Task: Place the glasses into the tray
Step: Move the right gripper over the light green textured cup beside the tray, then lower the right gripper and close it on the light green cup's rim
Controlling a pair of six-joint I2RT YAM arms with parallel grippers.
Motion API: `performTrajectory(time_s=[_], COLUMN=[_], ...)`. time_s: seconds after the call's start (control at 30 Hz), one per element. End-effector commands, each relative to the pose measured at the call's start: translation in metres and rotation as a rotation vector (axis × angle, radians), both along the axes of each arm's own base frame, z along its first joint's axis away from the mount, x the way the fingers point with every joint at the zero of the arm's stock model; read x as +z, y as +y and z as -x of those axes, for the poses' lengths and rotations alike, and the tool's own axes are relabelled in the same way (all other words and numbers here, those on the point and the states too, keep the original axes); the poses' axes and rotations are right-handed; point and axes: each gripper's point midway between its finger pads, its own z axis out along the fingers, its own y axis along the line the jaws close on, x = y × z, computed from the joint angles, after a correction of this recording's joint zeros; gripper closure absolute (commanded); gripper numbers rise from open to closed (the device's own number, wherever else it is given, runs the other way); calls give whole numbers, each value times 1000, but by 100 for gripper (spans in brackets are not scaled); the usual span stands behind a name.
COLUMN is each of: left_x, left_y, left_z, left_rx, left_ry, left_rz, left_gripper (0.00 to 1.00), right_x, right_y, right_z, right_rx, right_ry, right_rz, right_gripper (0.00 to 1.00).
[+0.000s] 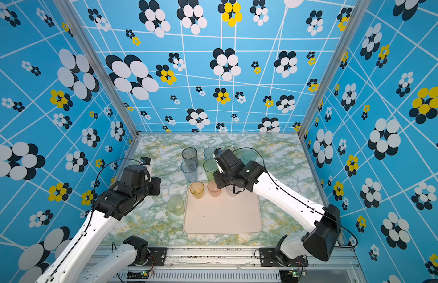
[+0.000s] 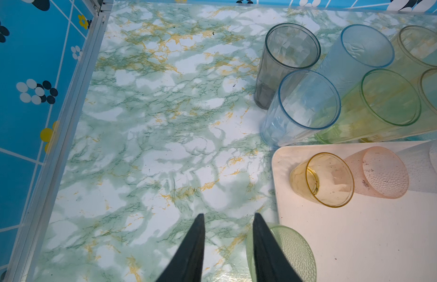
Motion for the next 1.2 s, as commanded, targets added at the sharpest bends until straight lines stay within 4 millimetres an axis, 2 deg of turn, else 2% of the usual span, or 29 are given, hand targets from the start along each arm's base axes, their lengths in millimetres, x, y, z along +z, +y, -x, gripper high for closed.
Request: performTrajectory(time_s=[0.0,0.07,0.1,0.13,0.23,0.37,0.6,0.7,0.77,0.8,1.17], left_x=[12,17,20,22,30,39,50,53,55,57,61], left_y=[2,2,3,4,5,6,4,3,3,3,6], left_z=[1,1,1,2,3,4,3,3,4,5,7], left_rx=[31,36,38,41,45,44,28,20,19,19,20], left_ry=[-57,-83,-95,-104,-131,-163,-192,-201,-207,-211,-229], left_rz=[33,47,50,52,57,68,69,74,75,77,70], left_gripper=[66,66,66,66,66,65,65,64,64,64,64], right_x=[-14,-24,-18,-23,-40,-57,-79,-85,-83,-96,-110], right_y=[41,62,77,87,109,129,144,148,149,151,158], right_z=[19,29,31,35,41,44,41,42,42,43,42], right_rx=[146,205,233,260,304,340,354,359,362,366,373], right_ry=[48,64,56,67,98,124,166,182,187,207,235], right_rz=[32,67,61,75,118,183,244,258,253,273,288], right_gripper=[66,67,67,67,67,67,67,68,69,69,70])
